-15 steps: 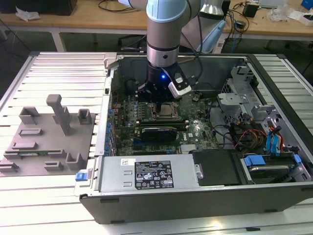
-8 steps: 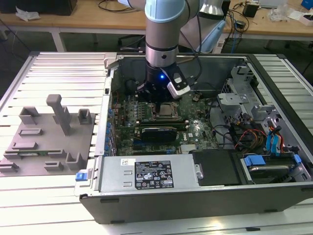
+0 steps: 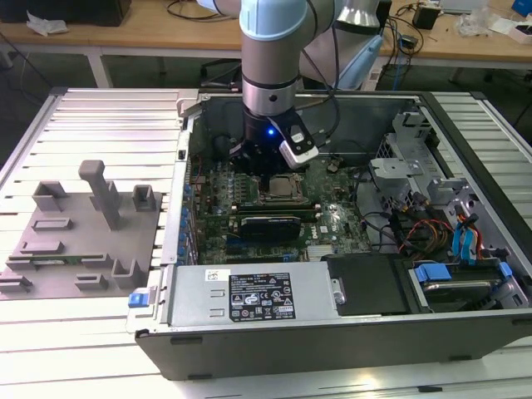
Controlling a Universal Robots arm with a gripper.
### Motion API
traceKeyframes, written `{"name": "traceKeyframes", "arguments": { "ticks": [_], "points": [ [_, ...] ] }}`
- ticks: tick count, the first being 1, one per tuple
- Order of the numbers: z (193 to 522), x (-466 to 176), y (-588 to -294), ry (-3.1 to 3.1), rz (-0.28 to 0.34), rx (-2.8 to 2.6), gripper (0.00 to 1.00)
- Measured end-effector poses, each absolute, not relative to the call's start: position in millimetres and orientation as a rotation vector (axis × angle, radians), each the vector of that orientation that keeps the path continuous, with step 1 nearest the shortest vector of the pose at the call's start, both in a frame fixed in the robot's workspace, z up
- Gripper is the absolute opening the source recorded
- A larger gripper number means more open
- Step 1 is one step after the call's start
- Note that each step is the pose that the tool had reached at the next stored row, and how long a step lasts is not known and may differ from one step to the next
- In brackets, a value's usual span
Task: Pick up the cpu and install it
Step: 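Close the cpu cover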
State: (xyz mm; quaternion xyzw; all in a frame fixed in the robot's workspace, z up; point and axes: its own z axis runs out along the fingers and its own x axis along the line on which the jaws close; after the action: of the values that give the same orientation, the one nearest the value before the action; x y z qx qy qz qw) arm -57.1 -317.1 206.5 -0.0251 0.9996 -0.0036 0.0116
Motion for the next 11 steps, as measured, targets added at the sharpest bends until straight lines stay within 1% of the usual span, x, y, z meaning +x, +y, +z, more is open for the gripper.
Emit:
{"name": "traceKeyframes", "arguments": {
  "ticks": [11],
  "points": [
    [204.0, -59.5, -317.1, 3.109, -0.011, -0.078, 0.11]
  ]
}}
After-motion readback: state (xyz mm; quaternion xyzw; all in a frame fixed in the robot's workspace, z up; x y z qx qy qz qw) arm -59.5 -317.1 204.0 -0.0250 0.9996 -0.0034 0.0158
